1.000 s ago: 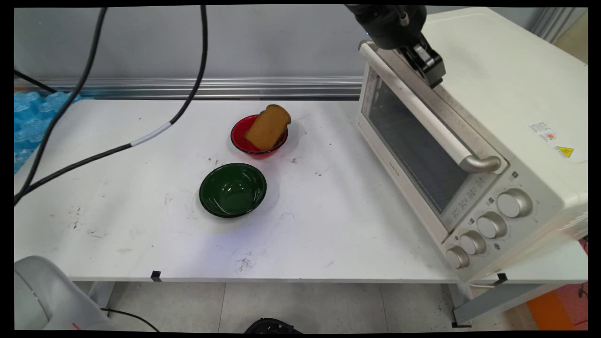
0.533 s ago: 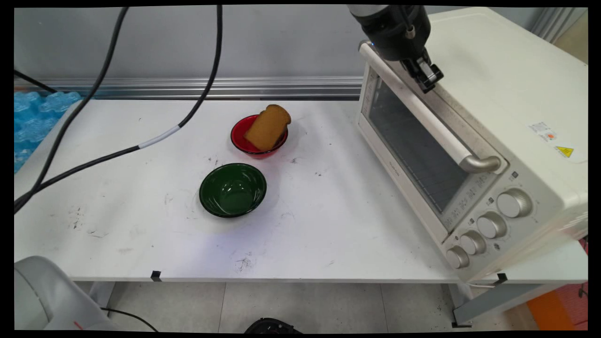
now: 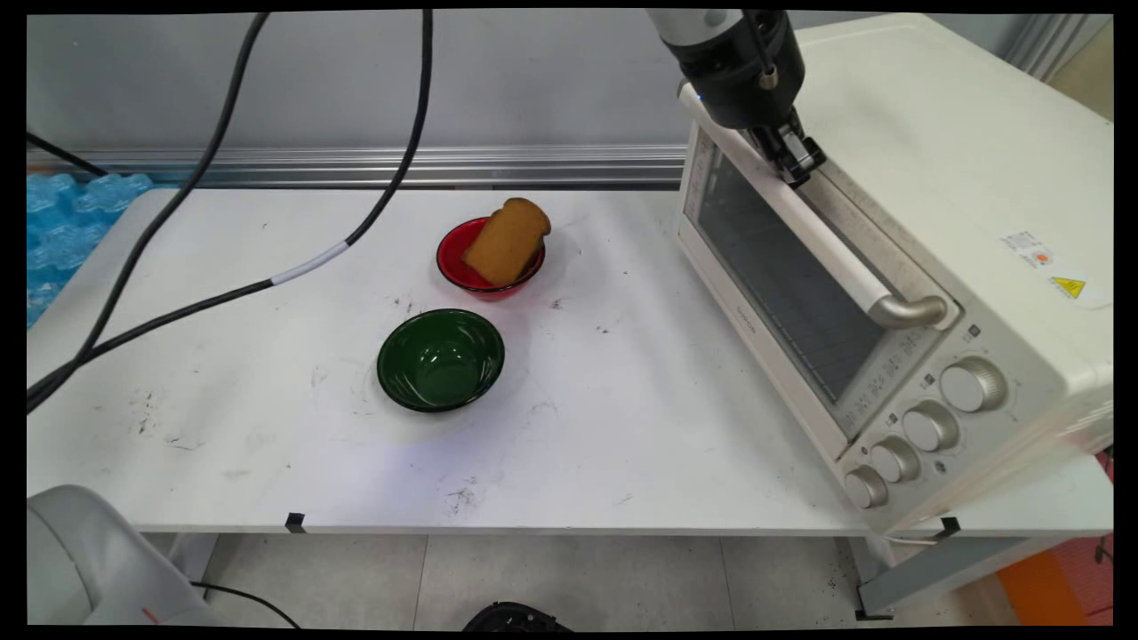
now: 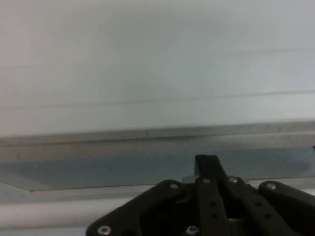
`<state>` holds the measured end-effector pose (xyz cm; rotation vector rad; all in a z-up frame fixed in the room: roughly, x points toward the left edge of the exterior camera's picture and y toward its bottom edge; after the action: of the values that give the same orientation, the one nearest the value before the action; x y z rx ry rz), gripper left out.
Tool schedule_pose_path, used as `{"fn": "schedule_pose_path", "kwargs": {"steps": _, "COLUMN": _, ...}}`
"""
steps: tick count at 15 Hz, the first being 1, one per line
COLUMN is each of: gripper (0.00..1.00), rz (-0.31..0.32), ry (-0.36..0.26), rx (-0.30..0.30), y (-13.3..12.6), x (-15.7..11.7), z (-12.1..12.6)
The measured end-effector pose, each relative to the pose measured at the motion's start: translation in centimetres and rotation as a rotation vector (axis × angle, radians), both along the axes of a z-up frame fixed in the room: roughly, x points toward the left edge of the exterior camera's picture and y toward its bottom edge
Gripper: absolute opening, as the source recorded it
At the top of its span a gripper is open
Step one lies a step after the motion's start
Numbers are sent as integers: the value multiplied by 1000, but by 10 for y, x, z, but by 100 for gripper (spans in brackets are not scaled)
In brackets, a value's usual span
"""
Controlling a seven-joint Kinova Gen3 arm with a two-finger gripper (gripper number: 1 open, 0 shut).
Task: Open the oven
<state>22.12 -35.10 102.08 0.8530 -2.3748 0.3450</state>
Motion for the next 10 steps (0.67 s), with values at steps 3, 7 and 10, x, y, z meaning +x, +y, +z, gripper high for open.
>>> {"fn": "schedule_pose_path", "kwargs": {"steps": 3, "gripper": 0, "rz": 5, "ry": -4, "rx": 8, "y": -1, "x": 2, "z": -4}}
{"fn": "schedule_pose_path", "kwargs": {"steps": 7, "gripper": 0, "rz": 15, "ry": -10, "rx": 27, "y": 1, "x": 5, "z": -9}}
{"fn": "schedule_pose_path", "kwargs": {"steps": 10, "gripper": 0, "rz": 22, "ry": -24, "rx": 50, "y": 6, "x": 10, "z": -14}}
